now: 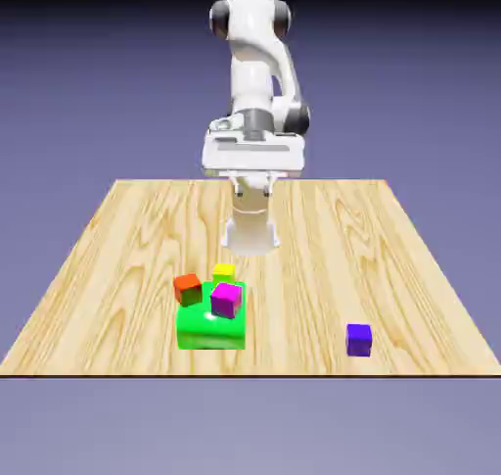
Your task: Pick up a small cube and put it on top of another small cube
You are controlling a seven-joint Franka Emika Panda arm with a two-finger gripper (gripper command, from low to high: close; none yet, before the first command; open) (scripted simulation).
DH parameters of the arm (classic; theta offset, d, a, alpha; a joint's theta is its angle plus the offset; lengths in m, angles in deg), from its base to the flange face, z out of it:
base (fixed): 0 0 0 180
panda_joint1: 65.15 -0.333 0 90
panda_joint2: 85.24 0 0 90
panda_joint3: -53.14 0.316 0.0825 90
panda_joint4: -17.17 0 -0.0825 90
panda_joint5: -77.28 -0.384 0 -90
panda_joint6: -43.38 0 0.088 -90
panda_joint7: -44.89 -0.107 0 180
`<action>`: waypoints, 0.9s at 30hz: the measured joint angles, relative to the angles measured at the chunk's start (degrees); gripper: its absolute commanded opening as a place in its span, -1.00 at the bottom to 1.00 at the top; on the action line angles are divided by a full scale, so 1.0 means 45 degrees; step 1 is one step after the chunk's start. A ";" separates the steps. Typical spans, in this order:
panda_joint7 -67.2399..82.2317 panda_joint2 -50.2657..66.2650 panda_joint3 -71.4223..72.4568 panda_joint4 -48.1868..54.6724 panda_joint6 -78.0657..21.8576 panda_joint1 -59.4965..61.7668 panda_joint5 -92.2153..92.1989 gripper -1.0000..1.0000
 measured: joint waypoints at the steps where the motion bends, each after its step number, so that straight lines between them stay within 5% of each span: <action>1: -0.0523 0.0440 0.0035 0.0220 -0.0166 -0.0164 -0.0554 0.00; 27: -1.2716 1.1445 0.0995 0.5750 -0.3947 -0.4091 -1.4203 0.00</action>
